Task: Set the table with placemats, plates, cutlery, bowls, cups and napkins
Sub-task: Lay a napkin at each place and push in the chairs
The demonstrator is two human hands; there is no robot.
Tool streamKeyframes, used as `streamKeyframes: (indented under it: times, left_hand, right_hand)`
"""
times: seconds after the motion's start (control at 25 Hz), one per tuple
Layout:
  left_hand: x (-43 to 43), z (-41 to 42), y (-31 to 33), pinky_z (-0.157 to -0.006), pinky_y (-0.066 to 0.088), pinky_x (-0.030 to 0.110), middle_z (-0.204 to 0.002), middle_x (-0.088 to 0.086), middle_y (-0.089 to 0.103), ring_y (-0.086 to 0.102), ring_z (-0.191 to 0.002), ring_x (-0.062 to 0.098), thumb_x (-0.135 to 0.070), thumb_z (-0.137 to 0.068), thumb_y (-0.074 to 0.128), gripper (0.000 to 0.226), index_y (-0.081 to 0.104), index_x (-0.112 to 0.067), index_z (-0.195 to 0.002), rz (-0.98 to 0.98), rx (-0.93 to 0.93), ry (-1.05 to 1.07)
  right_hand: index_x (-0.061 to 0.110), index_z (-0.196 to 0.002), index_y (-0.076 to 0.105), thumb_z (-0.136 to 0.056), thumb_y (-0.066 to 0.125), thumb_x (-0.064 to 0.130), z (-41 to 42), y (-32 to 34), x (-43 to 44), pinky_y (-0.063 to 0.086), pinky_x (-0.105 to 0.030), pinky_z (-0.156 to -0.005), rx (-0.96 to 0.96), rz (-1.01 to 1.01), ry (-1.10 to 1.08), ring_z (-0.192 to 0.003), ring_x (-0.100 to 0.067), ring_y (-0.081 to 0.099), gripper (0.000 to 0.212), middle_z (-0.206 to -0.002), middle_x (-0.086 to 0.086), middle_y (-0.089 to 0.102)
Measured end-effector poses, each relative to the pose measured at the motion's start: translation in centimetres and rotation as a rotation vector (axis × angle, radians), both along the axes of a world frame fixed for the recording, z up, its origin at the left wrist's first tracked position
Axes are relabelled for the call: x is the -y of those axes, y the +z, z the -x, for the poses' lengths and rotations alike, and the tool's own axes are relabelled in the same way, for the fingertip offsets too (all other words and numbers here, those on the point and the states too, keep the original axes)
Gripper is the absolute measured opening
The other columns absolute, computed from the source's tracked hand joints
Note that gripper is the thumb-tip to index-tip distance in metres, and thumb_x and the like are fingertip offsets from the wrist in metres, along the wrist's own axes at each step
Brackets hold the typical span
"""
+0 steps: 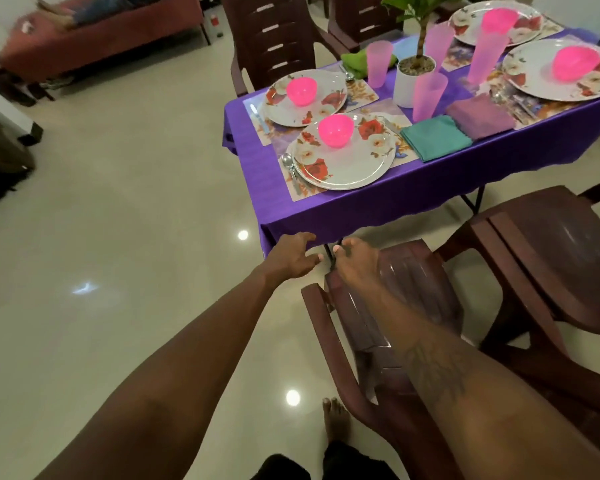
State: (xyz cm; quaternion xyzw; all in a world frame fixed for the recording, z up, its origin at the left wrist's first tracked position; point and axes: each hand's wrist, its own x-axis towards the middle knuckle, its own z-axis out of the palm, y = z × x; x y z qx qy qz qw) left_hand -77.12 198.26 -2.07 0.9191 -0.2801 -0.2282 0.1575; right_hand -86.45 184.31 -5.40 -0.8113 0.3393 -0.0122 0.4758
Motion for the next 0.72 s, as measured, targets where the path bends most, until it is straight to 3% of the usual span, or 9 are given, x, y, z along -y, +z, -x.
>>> streamKeyframes:
  times: [0.12,0.28,0.4,0.52,0.64,0.72]
  left_hand:
    - [-0.6,-4.3,0.5,-0.092,0.048,0.027,-0.135,0.009,0.064,0.063,-0.12,0.027,-0.036,-0.099,0.066,0.055,0.053,-0.009,-0.145,0.016,-0.006,0.037]
    - [-1.8,-11.8,-0.5,-0.109,0.043,0.038,-0.144,0.011,0.059,0.052,-0.135,0.031,-0.041,-0.097,0.067,0.056,0.057,-0.011,-0.143,-0.003,0.006,0.06]
    - [-1.6,-17.7,-1.6,-0.111,0.039,0.036,-0.146,0.011,0.058,0.051,-0.137,0.03,-0.04,-0.097,0.067,0.057,0.056,-0.01,-0.144,-0.009,0.001,0.031]
    - [-0.5,-23.8,-3.4,-0.096,0.042,0.026,-0.125,0.012,0.071,0.063,-0.118,0.027,-0.034,-0.097,0.067,0.049,0.059,-0.009,-0.139,0.018,-0.042,-0.003]
    - [0.6,-30.5,-5.8,-0.087,0.048,0.028,-0.103,0.011,0.075,0.066,-0.096,0.025,-0.027,-0.095,0.067,0.029,0.071,-0.005,-0.113,0.059,-0.042,0.001]
    - [1.1,-33.9,-6.7,-0.08,0.043,0.024,-0.098,0.009,0.076,0.068,-0.093,0.025,-0.022,-0.093,0.065,0.022,0.075,-0.006,-0.105,0.09,-0.067,0.018]
  right_hand:
    - [0.008,-0.128,0.067,-0.1,0.063,0.028,-3.2,-0.1,-0.4,0.04,-0.021,-0.089,0.023,-0.086,-0.097,-0.114,-0.023,0.065,0.034,-0.122,-0.009,0.071]
    - [0.01,-0.124,0.069,-0.099,0.064,0.031,-7.5,-1.6,-0.8,0.04,-0.022,-0.088,-0.012,-0.162,-0.219,-0.103,-0.017,0.063,0.033,-0.117,-0.006,0.071]
    - [0.011,-0.116,0.072,-0.099,0.064,0.032,-11.9,-3.0,-1.8,0.044,-0.022,-0.087,-0.043,-0.164,-0.298,-0.102,-0.021,0.066,0.028,-0.11,-0.006,0.074]
    - [0.011,-0.11,0.074,-0.099,0.064,0.029,-17.1,-4.2,-3.1,0.045,-0.024,-0.085,-0.086,-0.173,-0.392,-0.105,-0.024,0.066,0.024,-0.108,-0.005,0.074]
    - [0.01,-0.101,0.071,-0.098,0.064,0.025,-21.6,-4.7,-4.1,0.04,-0.027,-0.081,-0.143,-0.14,-0.631,-0.104,-0.027,0.062,0.017,-0.106,-0.006,0.071]
    - [0.017,-0.098,0.063,-0.097,0.064,0.027,-23.3,-4.7,-4.7,0.043,-0.029,-0.079,-0.185,-0.127,-0.774,-0.098,-0.025,0.061,0.01,-0.103,-0.004,0.067]
